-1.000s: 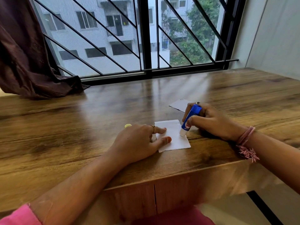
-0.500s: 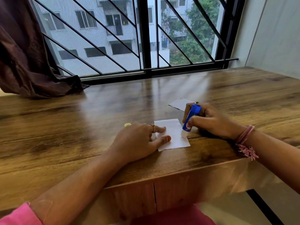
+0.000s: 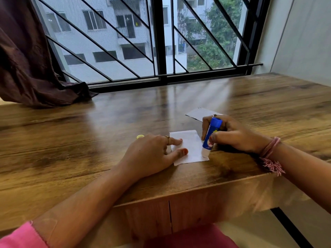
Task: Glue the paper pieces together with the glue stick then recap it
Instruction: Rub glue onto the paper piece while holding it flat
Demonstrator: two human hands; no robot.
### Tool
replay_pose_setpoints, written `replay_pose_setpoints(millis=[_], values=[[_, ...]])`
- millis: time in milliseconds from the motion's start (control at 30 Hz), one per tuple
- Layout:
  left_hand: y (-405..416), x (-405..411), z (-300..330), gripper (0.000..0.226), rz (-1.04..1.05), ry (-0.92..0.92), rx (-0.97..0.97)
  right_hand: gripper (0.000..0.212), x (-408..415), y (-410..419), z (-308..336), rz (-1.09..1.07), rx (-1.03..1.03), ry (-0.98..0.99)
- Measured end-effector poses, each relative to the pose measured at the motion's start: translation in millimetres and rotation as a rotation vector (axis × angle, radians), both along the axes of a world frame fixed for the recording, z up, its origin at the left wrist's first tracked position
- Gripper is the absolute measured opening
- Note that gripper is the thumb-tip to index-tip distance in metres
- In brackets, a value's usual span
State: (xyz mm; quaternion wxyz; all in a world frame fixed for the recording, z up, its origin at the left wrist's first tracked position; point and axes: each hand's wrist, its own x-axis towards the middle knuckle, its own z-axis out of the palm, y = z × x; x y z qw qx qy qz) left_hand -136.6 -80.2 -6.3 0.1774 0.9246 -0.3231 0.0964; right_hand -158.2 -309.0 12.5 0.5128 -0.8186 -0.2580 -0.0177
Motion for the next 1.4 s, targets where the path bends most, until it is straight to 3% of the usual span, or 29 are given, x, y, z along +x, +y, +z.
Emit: replay_pose_setpoints(millis=[300,567,733,800,867,967,1033,1133,1300,1400], values=[[0,-1,1,0.047,0.002,-0.008,0.028,0.006,-2,0,0,-0.001,-0.032,-0.027],[0,-1,3,0.049,-0.004,0.008,0.026,0.032,-2,0,0,-0.008,-0.061,-0.057],[0,-2,3,0.047,0.01,-0.002,-0.01,0.009,-2,-1,-1,-0.017,-0.063,-0.063],[-1,-4,3,0.046,0.011,0.007,-0.014,0.011,-3,-4,-2,0.026,-0.062,-0.057],[-1,-5,3,0.044,0.015,0.002,-0.013,0.002,-2,-8,-2,0.024,0.081,-0.066],[0,-9,2,0.042,0.024,-0.008,-0.013,0.014,4,-18,-3,-0.155,0.457,-0.054],[0,-9,2,0.037,0.02,-0.018,-0.036,0.011,9,-22,-1,-0.276,0.585,-0.08],[2,-9,1,0.049,-0.032,-0.018,-0.114,0.009,12,-23,-1,-0.354,0.606,-0.065],[9,-3,1,0.032,-0.042,0.063,-0.3,0.017,12,-20,-6,-0.361,0.508,-0.045],[8,-3,1,0.027,-0.061,0.068,-0.316,0.022,11,-18,-8,-0.339,0.435,-0.022]])
